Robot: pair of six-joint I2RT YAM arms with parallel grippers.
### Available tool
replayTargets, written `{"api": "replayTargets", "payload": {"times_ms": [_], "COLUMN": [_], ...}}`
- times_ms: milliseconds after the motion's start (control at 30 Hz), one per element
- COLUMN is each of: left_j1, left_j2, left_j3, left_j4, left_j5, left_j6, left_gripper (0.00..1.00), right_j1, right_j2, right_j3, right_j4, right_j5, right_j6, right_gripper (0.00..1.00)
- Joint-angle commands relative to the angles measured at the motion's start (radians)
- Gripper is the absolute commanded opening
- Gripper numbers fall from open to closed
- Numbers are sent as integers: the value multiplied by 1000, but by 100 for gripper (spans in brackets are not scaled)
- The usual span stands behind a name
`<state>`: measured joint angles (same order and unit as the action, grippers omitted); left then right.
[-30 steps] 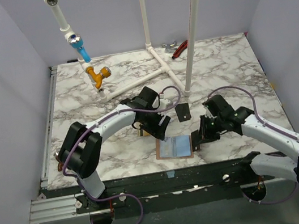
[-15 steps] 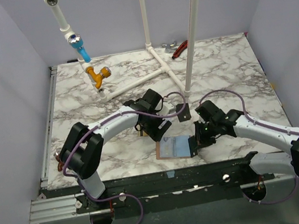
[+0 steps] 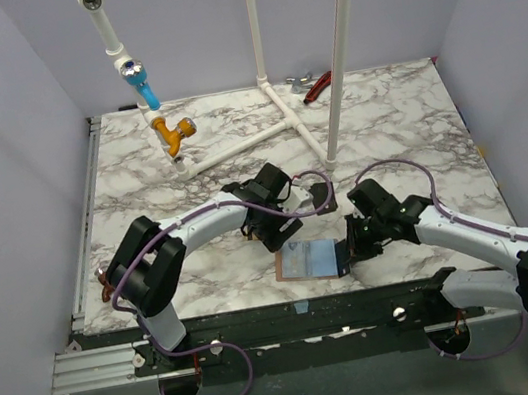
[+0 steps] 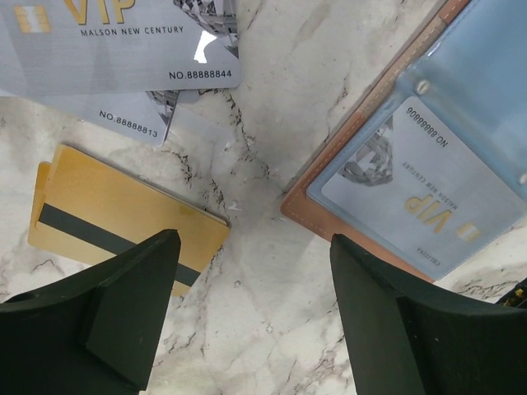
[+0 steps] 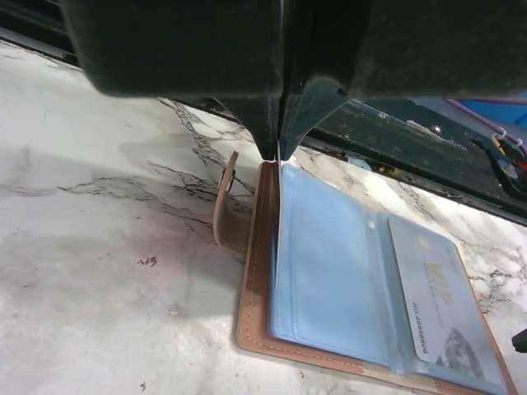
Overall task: Put the credit cards into the card holder
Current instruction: Insert the credit card into the card holder.
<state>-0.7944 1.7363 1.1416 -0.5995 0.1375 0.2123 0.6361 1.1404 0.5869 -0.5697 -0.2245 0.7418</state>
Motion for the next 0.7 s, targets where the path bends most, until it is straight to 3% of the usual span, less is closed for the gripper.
{"api": "replayTargets", "payload": {"times_ms": [0, 667], "left_j1": [-9, -43], "left_j2": [-20, -27], "left_j3": [-18, -71], "left_j4": [30, 83], "left_j5": [-31, -91], "left_j6": [20, 65], "left_gripper": [75, 72], "right_j1": [6, 5], "right_j2": [1, 52], "right_j3": [-12, -20], "right_j4": [21, 78], "right_j5": [-6, -111], "right_j6": [4, -27], "right_gripper": [1, 1]}}
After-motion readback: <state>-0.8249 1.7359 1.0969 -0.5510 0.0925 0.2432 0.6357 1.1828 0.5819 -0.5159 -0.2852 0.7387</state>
